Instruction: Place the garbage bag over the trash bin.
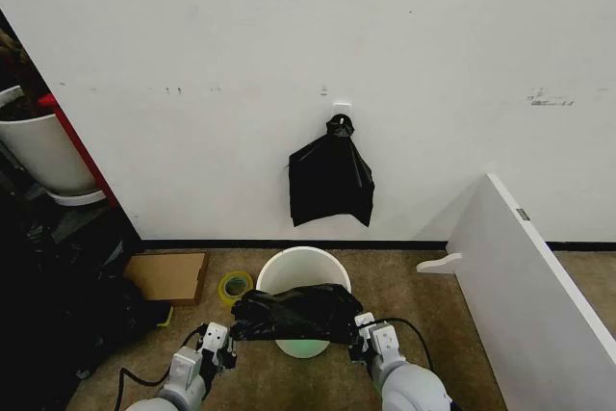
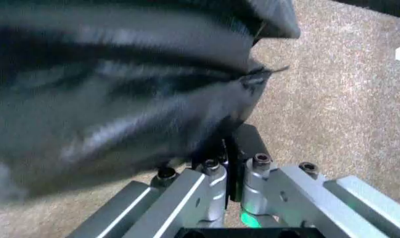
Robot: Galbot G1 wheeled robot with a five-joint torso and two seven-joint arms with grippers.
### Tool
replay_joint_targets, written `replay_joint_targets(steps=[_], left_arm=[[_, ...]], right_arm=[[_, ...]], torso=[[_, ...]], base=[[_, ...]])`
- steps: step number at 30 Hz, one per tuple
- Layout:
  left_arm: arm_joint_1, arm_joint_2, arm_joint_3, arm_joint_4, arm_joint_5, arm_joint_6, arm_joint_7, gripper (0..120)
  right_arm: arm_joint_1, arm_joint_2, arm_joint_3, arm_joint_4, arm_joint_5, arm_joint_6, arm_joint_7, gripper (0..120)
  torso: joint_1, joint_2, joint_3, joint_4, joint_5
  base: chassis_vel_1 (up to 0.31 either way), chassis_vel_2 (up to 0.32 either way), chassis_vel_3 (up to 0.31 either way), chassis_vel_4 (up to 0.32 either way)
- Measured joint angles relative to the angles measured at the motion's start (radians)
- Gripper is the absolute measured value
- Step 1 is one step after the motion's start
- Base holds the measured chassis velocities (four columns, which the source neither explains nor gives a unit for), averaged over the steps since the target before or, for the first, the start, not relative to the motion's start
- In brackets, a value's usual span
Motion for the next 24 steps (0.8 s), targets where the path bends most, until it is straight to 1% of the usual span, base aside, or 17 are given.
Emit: replay_joint_targets(steps=[12,19,24], left_arm=[[-0.024,-0.03,0.004,0.034,0.023,0.005,-0.01,0],[-0.028,-0.065,0.01,0.061,0.049,0.008,-0.018,0],[-0.029,-0.07,0.01,0.068,0.06,0.007,-0.02,0]], right_arm=[[0.016,0.0,-0.017,-0.042,-0.026,0.014,-0.005,0],[0.02,0.006,-0.026,-0.062,-0.059,0.028,-0.019,0],[0.017,0.005,-0.026,-0.067,-0.059,0.028,-0.019,0]], torso=[[0.0,0.0,0.0,-0.0001,0.0],[0.0,0.0,0.0,0.0,0.0],[0.0,0.0,0.0,0.0,0.0]], base=[[0.0,0.0,0.0,0.0],[0.0,0.0,0.0,0.0],[0.0,0.0,0.0,0.0]])
